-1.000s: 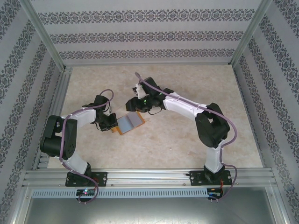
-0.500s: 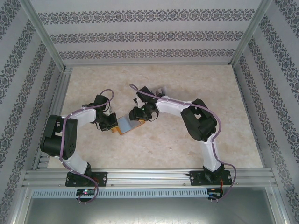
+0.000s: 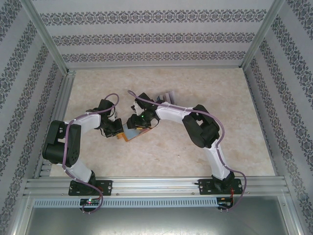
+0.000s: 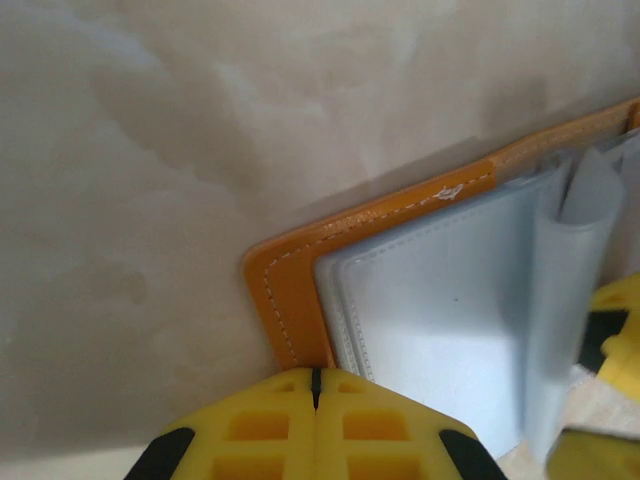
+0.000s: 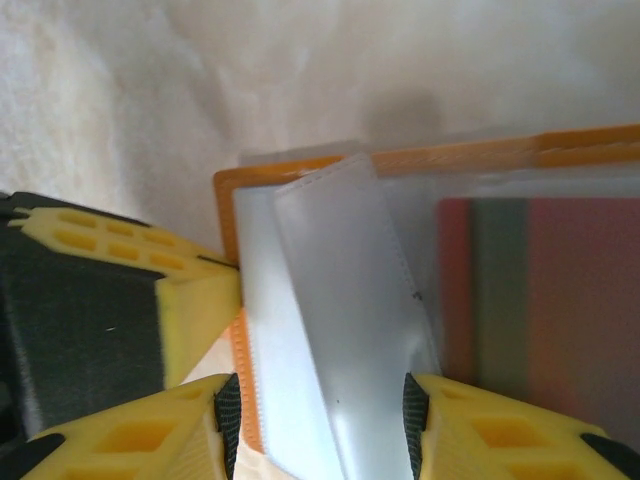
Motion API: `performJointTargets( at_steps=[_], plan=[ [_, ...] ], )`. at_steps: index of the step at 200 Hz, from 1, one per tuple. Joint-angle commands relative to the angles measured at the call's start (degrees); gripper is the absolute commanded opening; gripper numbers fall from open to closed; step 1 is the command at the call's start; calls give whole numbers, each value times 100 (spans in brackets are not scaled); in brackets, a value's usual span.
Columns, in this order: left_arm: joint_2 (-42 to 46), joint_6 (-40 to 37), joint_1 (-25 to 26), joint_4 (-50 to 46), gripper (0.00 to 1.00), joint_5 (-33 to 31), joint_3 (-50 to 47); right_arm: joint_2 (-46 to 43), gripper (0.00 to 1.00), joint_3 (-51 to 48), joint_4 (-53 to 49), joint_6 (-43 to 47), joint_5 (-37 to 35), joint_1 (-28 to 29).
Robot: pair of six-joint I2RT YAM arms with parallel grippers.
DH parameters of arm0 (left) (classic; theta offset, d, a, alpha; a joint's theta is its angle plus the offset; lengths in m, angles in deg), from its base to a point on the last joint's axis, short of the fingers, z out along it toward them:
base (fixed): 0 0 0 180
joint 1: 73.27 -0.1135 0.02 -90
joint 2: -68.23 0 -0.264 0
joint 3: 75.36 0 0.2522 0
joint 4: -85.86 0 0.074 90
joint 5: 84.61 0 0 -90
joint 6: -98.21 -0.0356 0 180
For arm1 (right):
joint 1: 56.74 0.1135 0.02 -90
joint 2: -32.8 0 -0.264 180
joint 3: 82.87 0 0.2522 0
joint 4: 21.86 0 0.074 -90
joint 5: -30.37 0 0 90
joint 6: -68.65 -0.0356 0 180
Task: Put the credit cards into the card holder
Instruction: Flip over the card slot in the card holder.
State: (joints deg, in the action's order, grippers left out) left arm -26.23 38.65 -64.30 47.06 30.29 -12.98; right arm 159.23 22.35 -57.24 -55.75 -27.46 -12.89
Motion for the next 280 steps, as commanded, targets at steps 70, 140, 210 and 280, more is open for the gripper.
performJointTargets(
  at_steps=[70, 140, 210, 280],
  plan=[
    [0, 279, 52, 613, 0, -307, -402, -18, 49, -246, 654, -406, 874, 44],
    [425, 710, 0, 1138, 0, -239, -870, 34, 49, -498, 1462, -911, 1491, 44],
    [1638, 1217, -421, 1400, 2, -255, -1593, 385, 49, -568, 1690, -1056, 1549, 54],
    [1598, 1580, -1130, 895, 28, 562, -737, 420, 49, -690, 1484, -849, 1220, 97]
  ],
)
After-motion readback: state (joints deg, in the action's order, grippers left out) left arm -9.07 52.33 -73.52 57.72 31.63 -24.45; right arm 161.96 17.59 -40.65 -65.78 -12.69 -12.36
